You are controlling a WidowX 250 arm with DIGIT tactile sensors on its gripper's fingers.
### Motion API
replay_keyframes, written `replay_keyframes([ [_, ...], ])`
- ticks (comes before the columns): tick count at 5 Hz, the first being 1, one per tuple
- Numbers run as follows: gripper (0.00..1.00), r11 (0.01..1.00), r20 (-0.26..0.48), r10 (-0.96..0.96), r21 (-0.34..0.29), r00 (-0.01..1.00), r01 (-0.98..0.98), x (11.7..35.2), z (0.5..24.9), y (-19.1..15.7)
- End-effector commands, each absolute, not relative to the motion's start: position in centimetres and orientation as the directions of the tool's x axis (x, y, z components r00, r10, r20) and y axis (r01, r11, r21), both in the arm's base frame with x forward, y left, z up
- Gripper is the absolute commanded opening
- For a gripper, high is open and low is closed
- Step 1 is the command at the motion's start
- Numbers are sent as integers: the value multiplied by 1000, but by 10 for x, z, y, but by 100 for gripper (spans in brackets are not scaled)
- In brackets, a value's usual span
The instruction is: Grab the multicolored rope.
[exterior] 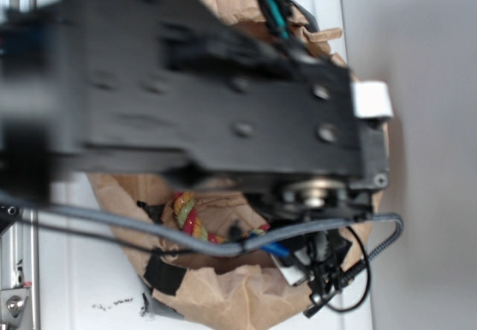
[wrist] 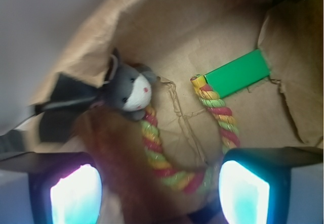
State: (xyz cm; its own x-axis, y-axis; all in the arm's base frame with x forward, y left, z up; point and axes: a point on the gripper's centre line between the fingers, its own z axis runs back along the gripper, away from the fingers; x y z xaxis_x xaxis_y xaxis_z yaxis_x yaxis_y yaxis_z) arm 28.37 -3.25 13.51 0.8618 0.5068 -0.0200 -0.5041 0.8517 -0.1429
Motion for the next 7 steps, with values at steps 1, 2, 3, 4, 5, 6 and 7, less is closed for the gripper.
replay_keyframes([
  [1,100,840,41,526,-180,849,-512,294,155,-24],
  [2,100,840,41,526,-180,849,-512,294,155,-24],
  [3,100,854,55,505,-176,861,-490,293,135,-18],
  [4,100,858,80,500,-183,862,-480,294,117,-6],
  [5,100,865,111,485,-205,867,-458,296,96,8],
  [6,100,877,124,466,-194,876,-439,290,84,20],
  [7,100,894,95,431,-181,897,-410,275,77,29],
])
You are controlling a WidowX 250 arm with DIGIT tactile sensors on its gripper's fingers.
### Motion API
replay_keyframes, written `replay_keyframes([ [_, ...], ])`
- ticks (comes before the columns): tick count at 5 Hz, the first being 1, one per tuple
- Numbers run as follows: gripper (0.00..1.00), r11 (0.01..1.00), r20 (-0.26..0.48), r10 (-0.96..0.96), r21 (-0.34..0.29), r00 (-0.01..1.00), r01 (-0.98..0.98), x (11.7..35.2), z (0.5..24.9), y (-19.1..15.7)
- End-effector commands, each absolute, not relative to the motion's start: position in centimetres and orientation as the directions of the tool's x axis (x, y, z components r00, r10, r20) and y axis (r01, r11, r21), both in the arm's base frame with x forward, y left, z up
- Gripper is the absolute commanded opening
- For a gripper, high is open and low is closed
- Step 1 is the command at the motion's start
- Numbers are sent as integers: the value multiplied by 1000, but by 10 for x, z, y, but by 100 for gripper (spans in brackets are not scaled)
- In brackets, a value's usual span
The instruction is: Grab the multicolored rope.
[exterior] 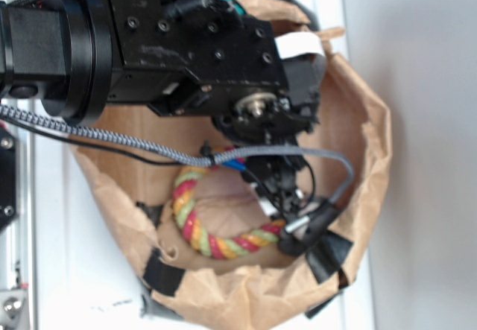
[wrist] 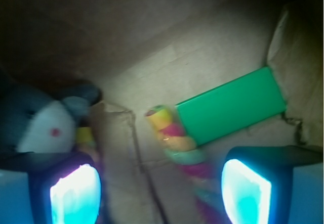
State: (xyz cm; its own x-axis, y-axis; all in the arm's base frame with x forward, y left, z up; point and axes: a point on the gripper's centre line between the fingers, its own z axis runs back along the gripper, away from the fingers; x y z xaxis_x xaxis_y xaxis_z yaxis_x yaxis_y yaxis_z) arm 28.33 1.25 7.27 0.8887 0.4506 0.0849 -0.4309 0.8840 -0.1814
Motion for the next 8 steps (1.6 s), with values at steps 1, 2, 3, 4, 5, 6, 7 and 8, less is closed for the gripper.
replay_keyframes([
  [1,100,895,59,424,-176,904,-409,258,73,27],
  [2,100,890,55,435,-182,899,-419,239,62,21],
  [3,100,870,78,471,-204,879,-448,232,42,9],
  [4,100,854,103,503,-214,858,-475,235,27,-6],
  [5,100,836,105,536,-204,838,-509,244,23,-19],
  [6,100,831,99,544,-199,833,-519,249,25,-21],
  [7,100,825,114,558,-184,822,-535,251,19,-20],
  [8,100,817,131,572,-176,810,-549,257,15,-19],
])
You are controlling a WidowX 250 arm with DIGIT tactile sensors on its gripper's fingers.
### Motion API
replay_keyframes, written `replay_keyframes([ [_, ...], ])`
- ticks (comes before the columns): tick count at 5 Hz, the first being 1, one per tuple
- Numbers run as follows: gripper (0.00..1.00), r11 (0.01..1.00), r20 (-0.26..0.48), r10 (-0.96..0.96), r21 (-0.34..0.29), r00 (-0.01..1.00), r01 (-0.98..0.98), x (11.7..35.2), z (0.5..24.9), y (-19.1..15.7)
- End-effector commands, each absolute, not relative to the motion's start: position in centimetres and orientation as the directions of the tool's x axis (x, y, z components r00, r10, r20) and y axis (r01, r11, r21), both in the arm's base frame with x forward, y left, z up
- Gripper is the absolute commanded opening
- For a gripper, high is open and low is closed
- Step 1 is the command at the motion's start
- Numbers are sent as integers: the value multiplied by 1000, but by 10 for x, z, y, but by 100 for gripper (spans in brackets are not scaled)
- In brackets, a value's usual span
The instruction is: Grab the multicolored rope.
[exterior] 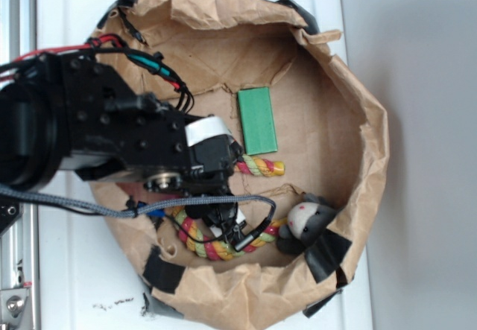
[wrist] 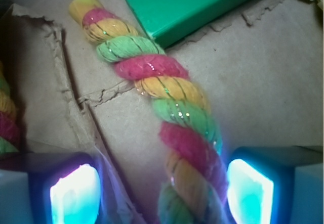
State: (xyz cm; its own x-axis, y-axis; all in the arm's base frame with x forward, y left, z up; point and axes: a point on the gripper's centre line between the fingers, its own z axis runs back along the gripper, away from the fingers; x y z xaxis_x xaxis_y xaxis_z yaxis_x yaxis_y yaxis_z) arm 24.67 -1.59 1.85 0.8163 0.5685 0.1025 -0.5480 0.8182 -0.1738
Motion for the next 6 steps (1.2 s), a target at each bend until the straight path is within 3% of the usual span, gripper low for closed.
replay_keyframes([
  [1,100,812,137,582,-159,802,-562,262,7,-20],
  [2,0,801,133,598,-143,790,-582,269,11,-20],
  [4,0,805,100,589,-159,802,-571,276,32,-13],
  [6,0,809,121,578,-213,807,-547,277,62,-12],
])
